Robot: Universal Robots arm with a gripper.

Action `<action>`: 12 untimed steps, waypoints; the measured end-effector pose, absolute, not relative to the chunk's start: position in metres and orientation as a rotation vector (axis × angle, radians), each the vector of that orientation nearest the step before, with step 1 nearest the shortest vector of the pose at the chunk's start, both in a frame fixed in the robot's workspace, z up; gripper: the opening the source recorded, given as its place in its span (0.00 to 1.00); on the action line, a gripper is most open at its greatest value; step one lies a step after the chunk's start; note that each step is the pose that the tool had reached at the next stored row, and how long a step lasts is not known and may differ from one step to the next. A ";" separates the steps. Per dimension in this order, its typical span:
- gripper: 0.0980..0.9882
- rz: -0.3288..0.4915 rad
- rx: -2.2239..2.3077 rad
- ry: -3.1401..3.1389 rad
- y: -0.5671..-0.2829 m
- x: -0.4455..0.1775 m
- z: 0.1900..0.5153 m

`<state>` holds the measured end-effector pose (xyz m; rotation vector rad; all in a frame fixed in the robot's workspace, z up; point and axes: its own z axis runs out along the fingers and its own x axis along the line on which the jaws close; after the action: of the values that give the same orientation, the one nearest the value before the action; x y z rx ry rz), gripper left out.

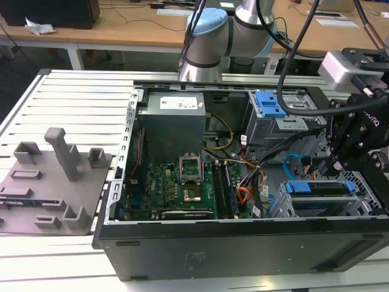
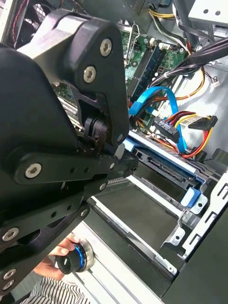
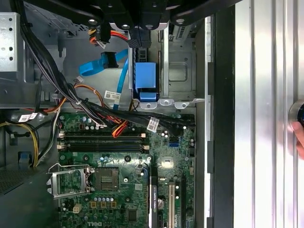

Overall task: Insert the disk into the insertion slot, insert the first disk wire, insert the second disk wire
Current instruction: 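Insert the disk into the insertion slot, then insert the first disk wire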

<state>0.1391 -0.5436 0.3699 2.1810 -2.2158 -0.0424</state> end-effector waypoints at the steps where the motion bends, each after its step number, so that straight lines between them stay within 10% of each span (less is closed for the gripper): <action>1: 0.01 -0.042 2.181 -2.216 -0.544 0.139 0.370; 12: 0.01 -0.042 2.181 -2.216 -0.544 0.139 0.370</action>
<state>0.1391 -0.5436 0.3697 2.1810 -2.2158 -0.0424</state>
